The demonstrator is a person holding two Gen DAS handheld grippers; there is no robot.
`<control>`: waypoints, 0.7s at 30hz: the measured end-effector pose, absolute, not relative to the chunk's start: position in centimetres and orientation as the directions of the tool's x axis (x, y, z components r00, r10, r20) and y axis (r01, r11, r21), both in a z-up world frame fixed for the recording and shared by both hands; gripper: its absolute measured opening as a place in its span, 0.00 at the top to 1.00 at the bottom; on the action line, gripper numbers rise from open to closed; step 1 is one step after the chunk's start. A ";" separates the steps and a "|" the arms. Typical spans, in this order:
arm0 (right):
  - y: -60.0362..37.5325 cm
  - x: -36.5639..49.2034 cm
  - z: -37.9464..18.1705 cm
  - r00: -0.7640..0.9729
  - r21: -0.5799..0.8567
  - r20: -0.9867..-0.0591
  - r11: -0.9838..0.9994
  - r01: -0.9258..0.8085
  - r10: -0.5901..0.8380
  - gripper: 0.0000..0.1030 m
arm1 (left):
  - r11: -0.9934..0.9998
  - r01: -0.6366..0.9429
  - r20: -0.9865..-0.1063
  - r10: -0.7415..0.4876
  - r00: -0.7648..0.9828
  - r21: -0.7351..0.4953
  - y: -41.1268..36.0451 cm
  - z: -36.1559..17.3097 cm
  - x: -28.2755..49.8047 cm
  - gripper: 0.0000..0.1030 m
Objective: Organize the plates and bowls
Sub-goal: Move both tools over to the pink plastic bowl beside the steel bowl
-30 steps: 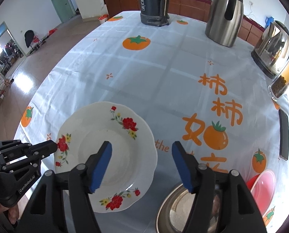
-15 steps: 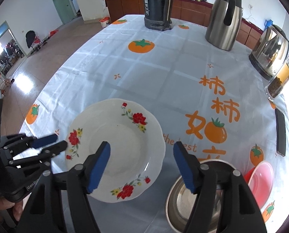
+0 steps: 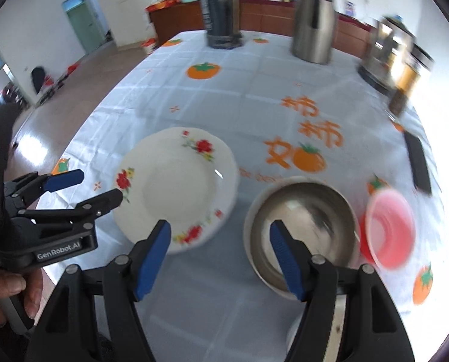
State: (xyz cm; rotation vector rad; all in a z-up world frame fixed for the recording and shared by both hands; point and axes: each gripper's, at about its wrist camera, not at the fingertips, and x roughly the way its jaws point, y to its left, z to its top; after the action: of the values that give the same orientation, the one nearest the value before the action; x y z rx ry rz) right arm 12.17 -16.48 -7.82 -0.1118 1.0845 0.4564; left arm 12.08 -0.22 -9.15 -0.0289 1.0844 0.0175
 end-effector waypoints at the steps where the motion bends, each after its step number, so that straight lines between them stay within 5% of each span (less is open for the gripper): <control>1: -17.4 11.8 -7.7 0.391 0.137 -0.870 0.909 -0.392 0.300 0.33 | 1.000 0.013 -0.879 -0.022 0.476 -0.018 -1.4 -8.8 11.8 0.26; 14: -31.6 4.2 -10.5 0.393 0.140 -0.905 0.987 -0.084 0.162 0.33 | 0.969 0.243 -0.877 -0.142 0.460 -0.029 -11.5 -8.7 9.6 0.26; 21: -35.0 3.2 -11.2 0.393 0.179 -0.901 0.983 -0.043 0.181 0.54 | 0.954 0.296 -0.879 -0.175 0.444 -0.041 -15.1 -8.7 9.3 0.26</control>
State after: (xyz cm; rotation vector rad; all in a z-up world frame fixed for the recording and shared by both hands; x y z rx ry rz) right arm 3.24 -35.03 -11.21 0.1337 1.1590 0.1428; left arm 9.26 -15.05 -8.72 0.1248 1.0725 -0.2929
